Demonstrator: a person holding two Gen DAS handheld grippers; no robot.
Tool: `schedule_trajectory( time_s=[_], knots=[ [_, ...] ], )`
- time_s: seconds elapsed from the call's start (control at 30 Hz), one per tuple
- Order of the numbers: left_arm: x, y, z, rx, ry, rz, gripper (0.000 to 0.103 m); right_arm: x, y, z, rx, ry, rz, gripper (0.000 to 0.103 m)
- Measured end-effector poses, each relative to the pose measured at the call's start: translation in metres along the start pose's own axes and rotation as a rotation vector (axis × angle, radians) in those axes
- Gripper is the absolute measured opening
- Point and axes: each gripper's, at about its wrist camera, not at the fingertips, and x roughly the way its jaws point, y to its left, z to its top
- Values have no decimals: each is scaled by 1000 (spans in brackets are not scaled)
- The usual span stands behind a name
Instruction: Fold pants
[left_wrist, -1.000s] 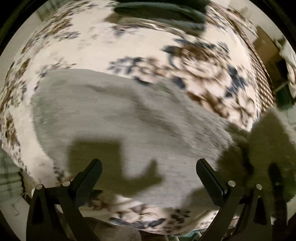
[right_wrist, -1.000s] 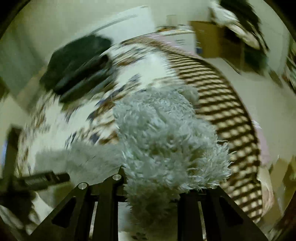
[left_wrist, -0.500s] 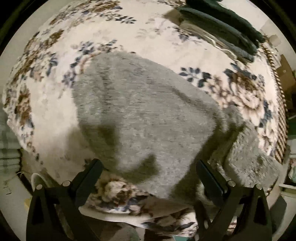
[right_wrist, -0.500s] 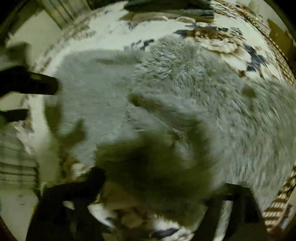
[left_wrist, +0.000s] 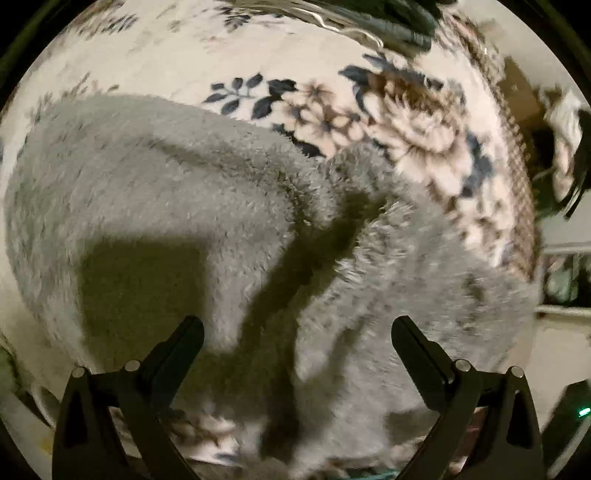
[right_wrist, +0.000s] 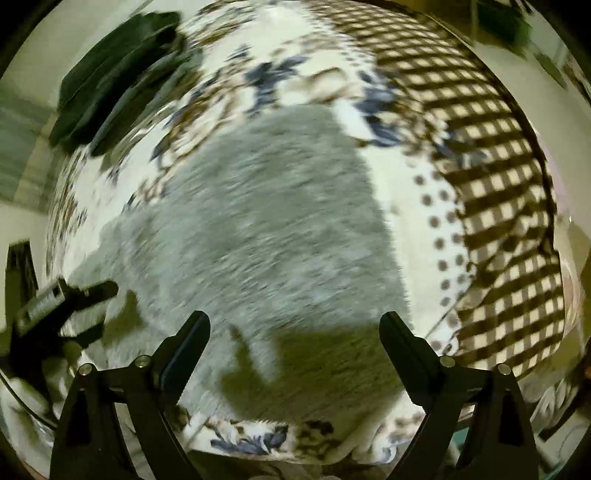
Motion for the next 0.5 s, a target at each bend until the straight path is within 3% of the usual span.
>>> schedule_trajectory(
  time_s=[0.07, 0.1, 0.2, 0.37, 0.5],
  knots=[
    [13, -2, 1, 28, 17, 15, 100, 6, -7, 4, 32, 14, -1, 95],
    [21, -1, 1, 42, 30, 18, 89, 10, -11, 5, 47, 20, 4, 95],
    [28, 4, 0, 34, 34, -75, 15, 18, -17, 10, 70, 31, 8, 95],
    [2, 23, -5, -5, -70, -126, 9, 28, -23, 23, 77, 35, 3, 95],
    [10, 42, -11, -58, -49, -127, 9, 38, -12, 34, 44, 55, -35, 95]
  ],
)
